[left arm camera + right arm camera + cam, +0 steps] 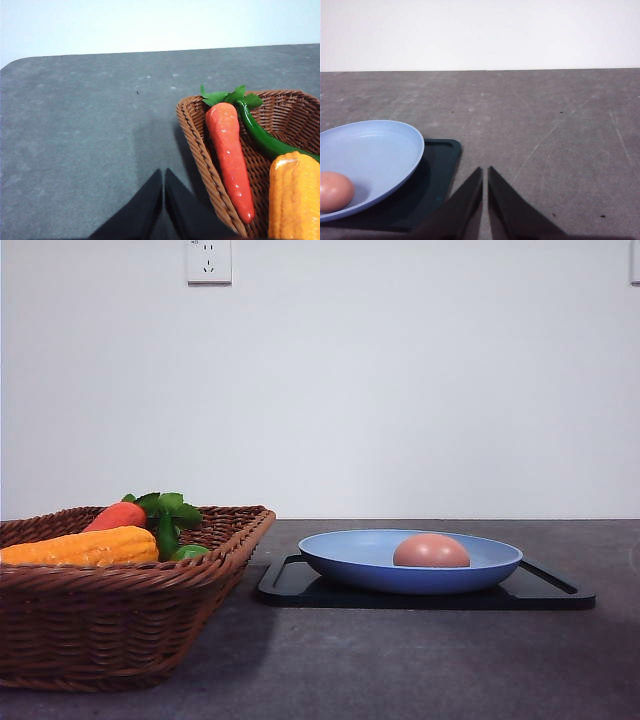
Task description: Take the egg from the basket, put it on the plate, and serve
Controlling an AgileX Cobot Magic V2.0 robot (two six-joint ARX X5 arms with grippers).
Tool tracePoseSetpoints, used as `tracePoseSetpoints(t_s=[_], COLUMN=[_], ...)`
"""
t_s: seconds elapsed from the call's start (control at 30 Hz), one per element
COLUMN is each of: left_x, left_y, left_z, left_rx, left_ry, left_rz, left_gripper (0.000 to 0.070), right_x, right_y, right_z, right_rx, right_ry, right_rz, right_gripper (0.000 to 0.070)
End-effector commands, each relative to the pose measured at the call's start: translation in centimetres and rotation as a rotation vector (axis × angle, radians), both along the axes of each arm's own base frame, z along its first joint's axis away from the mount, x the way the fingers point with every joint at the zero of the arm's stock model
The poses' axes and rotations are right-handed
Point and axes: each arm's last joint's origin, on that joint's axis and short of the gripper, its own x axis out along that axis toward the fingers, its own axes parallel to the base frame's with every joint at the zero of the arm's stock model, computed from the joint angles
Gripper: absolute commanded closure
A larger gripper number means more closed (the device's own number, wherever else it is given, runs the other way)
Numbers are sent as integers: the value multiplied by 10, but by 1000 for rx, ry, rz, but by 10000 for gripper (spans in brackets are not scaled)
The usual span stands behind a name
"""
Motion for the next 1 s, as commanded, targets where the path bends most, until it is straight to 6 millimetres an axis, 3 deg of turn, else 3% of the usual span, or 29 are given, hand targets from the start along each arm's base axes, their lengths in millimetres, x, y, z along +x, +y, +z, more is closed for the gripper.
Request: tracePoseSetpoints(t_s=[0.0, 0.97], left_x=[1, 1], left_y=[0, 0], left_z=[-5, -5], left_rx=[6, 6], left_ry=[16, 16], left_rz=[0, 0], left_gripper=[700, 700], right_x=[0, 0], right_y=[0, 0], right_z=[0, 0], right_rx=[10, 10], right_ry=[-9, -9], right_rz=[-1, -1], right_gripper=[700, 700])
